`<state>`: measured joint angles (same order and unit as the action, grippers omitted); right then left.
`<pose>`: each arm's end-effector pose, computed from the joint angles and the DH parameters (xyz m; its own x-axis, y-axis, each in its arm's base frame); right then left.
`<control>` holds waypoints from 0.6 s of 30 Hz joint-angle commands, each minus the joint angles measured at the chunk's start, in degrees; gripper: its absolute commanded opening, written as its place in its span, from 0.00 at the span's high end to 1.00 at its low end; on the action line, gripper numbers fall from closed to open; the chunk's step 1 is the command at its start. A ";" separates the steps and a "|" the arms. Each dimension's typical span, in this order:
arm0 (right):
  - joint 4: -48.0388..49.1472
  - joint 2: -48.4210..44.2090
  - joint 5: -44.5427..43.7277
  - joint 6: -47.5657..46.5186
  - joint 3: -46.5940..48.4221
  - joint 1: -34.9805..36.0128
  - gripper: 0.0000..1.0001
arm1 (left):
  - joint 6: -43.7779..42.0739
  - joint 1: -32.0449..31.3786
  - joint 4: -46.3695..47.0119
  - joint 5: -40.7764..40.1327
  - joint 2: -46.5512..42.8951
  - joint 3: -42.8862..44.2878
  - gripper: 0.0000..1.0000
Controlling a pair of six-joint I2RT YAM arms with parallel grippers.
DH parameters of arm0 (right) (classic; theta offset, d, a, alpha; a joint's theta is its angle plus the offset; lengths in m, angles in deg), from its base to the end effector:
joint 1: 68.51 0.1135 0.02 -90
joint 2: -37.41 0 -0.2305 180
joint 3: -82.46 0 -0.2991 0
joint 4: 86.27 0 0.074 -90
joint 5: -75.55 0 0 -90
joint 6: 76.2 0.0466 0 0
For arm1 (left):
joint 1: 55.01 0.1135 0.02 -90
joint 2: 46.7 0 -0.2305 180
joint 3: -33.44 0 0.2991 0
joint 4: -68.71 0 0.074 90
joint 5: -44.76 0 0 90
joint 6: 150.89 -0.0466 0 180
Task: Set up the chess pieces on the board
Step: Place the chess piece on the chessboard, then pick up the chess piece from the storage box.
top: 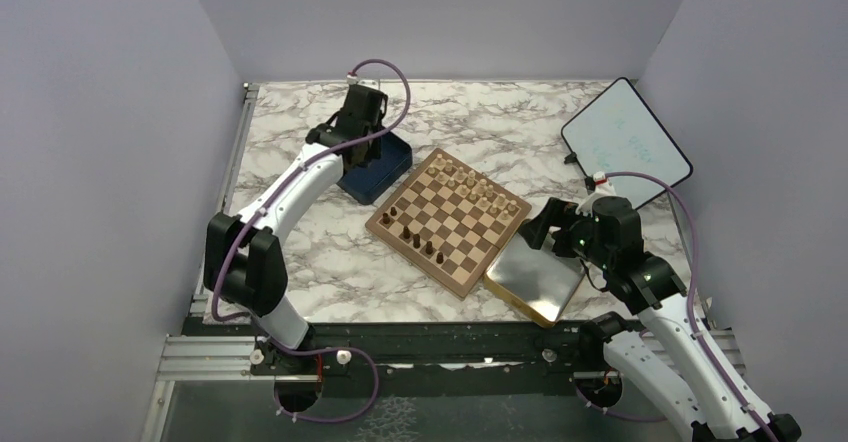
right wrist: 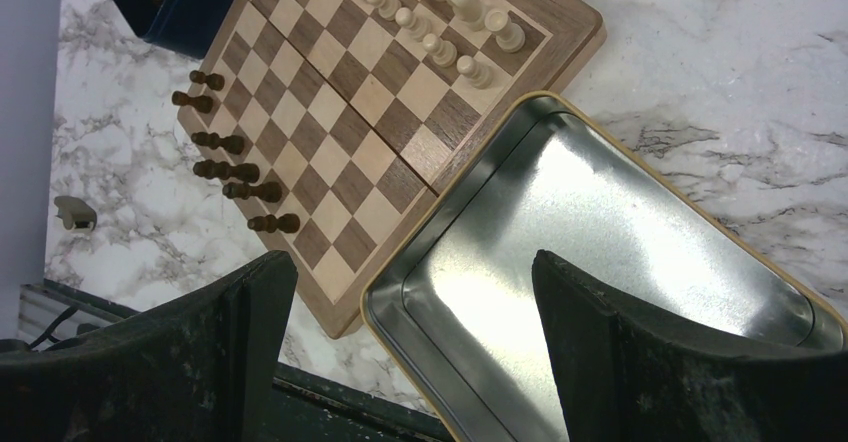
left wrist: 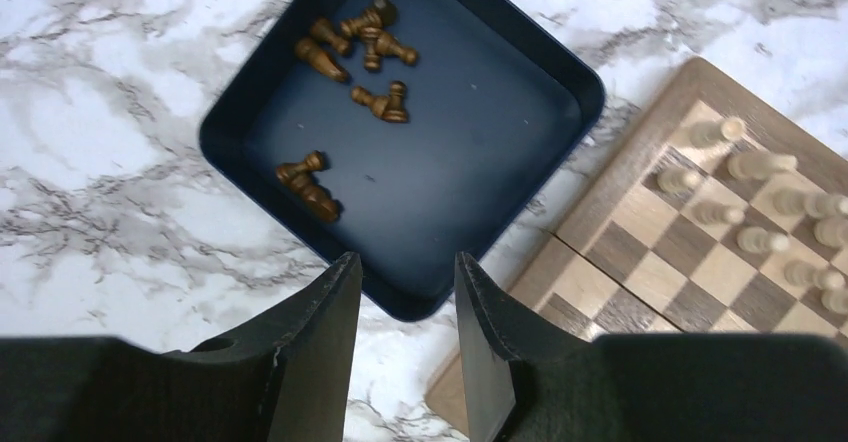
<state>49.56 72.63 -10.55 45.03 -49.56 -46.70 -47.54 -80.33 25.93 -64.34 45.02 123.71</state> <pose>0.2089 0.0870 0.2497 -0.6339 0.3035 -0.7114 -0.1122 0.8740 0.4728 0.3776 -0.1618 0.2540 -0.6579 0.0699 -0.7499 0.0414 0.9975 0.0566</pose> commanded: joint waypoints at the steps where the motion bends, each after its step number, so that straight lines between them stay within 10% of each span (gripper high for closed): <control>1: 1.57 -0.45 -0.03 -0.86 -0.20 0.30 0.06 | -3.53 4.29 -0.40 2.25 3.42 5.55 0.59; 18: 0.95 0.04 -0.80 -0.55 0.09 0.28 0.06 | -7.18 7.66 3.45 4.73 24.50 16.69 0.67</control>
<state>49.54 72.74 -10.57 45.03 -49.56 -46.70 -53.51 -72.99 27.75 -62.06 66.31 136.97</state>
